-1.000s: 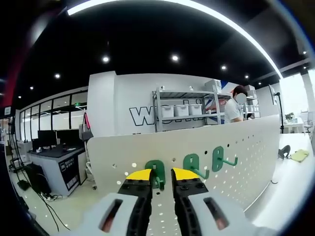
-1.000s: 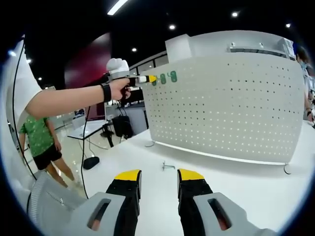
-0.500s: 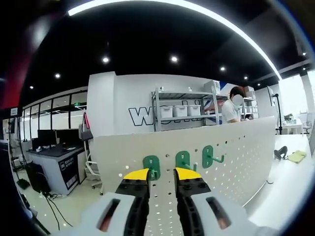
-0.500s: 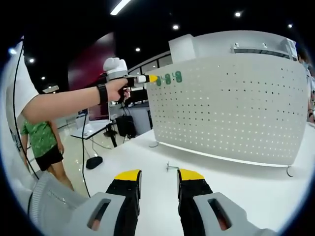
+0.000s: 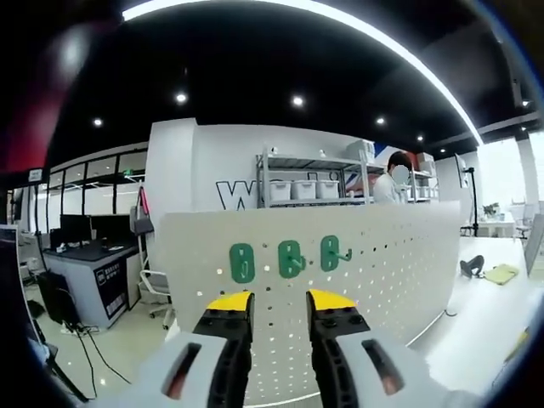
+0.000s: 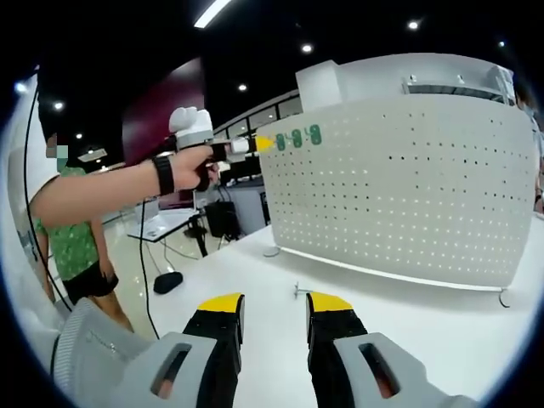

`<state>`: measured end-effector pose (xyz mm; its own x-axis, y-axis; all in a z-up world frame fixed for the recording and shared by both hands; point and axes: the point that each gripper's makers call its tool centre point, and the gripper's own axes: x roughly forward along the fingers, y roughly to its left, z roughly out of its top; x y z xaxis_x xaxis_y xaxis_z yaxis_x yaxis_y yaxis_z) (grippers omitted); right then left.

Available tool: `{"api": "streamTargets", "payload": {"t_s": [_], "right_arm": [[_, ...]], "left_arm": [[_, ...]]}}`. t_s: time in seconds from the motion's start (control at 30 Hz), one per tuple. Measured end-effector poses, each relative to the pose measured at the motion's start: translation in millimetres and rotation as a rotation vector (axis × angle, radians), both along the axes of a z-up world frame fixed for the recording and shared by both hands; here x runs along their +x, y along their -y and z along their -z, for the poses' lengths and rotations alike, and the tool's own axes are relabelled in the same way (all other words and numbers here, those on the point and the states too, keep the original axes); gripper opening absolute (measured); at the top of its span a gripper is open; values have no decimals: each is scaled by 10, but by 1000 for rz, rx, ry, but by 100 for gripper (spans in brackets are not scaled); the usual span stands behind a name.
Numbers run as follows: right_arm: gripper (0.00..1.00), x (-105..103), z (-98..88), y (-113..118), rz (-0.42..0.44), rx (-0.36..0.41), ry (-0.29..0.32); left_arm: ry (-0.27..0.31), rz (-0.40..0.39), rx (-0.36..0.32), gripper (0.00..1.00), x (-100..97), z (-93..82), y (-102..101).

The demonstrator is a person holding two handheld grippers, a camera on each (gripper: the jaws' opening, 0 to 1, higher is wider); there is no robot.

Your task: Insert the hook assembly into the mounting plate slot until the hook locks in place.

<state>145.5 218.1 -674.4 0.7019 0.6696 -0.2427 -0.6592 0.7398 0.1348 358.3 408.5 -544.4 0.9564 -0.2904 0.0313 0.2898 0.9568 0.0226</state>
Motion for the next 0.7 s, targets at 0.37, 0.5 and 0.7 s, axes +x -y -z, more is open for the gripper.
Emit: {"api": "streamTargets", "payload": {"t_s": [0.37,0.5,0.7], "right_arm": [[29,-28,-2,25,21,6,3],[29,-44,15,24,28,7,-2],[29,-24,28,52,41,7,-6]], "left_arm": [[-27,87,17,34,-166,197,248],[-49,115,18,36,-224,318,338],[-75,160,19,38,-307,486,454]]}}
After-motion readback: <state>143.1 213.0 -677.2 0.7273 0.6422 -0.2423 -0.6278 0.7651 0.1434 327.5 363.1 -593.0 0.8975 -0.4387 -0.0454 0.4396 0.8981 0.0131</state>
